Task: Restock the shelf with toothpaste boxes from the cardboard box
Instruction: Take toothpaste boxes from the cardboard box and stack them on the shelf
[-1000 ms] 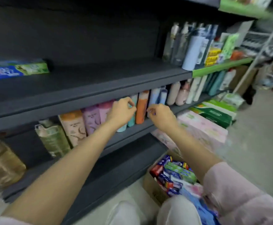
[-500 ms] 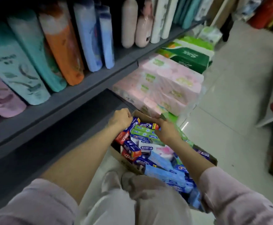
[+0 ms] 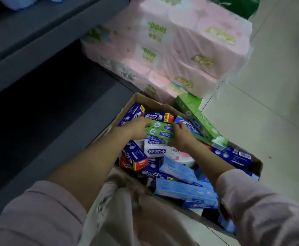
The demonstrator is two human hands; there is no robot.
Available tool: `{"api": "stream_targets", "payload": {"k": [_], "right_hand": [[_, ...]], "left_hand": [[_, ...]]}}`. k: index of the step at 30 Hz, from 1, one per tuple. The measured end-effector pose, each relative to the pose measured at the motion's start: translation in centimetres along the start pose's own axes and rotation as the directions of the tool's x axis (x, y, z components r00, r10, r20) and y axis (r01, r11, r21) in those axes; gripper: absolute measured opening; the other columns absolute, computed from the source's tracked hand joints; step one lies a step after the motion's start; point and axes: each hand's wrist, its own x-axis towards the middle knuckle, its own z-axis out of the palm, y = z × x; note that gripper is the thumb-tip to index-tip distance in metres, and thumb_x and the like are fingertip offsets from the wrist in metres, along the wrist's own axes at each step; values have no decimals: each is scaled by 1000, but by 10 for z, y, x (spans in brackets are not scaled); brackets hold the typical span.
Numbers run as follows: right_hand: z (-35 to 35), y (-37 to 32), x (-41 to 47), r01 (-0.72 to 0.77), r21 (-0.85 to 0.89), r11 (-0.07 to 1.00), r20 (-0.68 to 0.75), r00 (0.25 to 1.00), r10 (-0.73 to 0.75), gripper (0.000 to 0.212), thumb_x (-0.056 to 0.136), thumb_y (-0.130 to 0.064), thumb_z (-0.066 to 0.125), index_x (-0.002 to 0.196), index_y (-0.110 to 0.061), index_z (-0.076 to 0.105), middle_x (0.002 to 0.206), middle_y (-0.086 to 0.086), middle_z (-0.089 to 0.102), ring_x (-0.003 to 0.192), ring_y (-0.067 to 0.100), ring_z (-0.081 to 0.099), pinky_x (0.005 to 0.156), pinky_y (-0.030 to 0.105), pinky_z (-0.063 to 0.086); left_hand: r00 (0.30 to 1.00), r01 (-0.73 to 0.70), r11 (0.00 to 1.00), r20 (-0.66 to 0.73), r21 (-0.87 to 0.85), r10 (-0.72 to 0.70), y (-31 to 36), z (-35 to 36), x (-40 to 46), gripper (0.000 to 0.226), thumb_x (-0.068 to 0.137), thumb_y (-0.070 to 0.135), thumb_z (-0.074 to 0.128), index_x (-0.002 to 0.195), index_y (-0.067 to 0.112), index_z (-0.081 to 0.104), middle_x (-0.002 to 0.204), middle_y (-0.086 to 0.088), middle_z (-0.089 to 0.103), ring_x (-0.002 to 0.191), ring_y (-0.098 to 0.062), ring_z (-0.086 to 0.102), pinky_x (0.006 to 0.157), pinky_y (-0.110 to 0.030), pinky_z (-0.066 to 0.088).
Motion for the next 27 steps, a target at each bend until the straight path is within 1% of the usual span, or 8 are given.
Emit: {"api": "stream_targets", "payload": {"k": [6, 11, 15, 19, 21, 23, 25, 27], "right_hand": [[6, -6, 7, -15, -143, 990, -17, 1000, 12, 82, 74, -49, 72, 136, -10, 35, 136, 17, 34, 129, 33, 30, 104, 42, 36], [4, -11, -1, -37, 42, 998, 120, 992, 32, 90, 71, -51, 73, 137, -11, 26, 123, 8, 56, 108, 26, 55, 91, 40, 49], [-4, -18, -19, -27, 97, 995, 50, 999, 22, 84, 65, -61, 73, 124, -14, 36, 98, 1, 54, 87, 21, 54, 72, 34, 46], [-23, -25, -44, -16, 341, 940, -35, 999, 30, 55, 81, -62, 57, 103, -14, 45, 77, -3, 52, 78, 22, 53, 60, 31, 39], [-38, -28, -54, 12, 560, 829, -92, 995, 48, 44, 89, -50, 56, 106, -10, 50, 76, 0, 57, 72, 20, 55, 61, 29, 44], [-56, -36, -71, 4, 814, 581, -67, 994, 86, 43, 90, -42, 59, 113, -6, 54, 86, 7, 64, 70, 22, 61, 70, 32, 53], [-73, -49, -94, -10, 920, 391, -22, 997, 76, 37, 90, -39, 59, 112, -8, 57, 91, 12, 67, 67, 23, 66, 77, 40, 54], [-89, -67, -119, 4, 967, 254, -4, 1000, -3, 24, 93, -32, 55, 103, -11, 56, 88, 14, 68, 64, 21, 67, 73, 38, 55]], "left_hand": [[993, -15, 947, -109, 320, 52, 6, 17, 16, 63, 79, 23, 72, 134, 18, 40, 139, -6, 36, 133, -28, 32, 105, -52, 34], [989, -76, 956, -104, 282, 110, -2, 20, 6, 52, 84, 22, 67, 130, 22, 42, 136, -5, 40, 126, -27, 40, 106, -52, 33], [968, -72, 962, -215, 263, 131, -11, -1, -21, 45, 85, 25, 64, 126, 23, 45, 133, -1, 45, 127, -24, 38, 108, -52, 30], [962, -1, 949, -258, 317, 87, -14, -29, -57, 44, 85, 28, 65, 125, 23, 47, 128, -2, 46, 125, -25, 37, 109, -50, 26], [964, 87, 957, -266, 278, -11, -20, -39, -72, 43, 86, 32, 65, 125, 23, 50, 126, -5, 47, 121, -26, 41, 101, -43, 35], [941, 173, 985, -298, 22, -159, -20, -51, -96, 41, 88, 37, 62, 120, 13, 52, 122, -14, 51, 114, -31, 48, 91, -37, 40], [904, 199, 945, -323, -261, -279, -14, -61, -119, 42, 91, 38, 57, 112, 2, 51, 117, -22, 57, 108, -35, 54, 81, -36, 41], [877, 153, 872, -342, -465, -336, -6, -73, -146, 37, 93, 38, 55, 105, 3, 52, 109, -20, 62, 99, -33, 59, 71, -35, 41]]}}
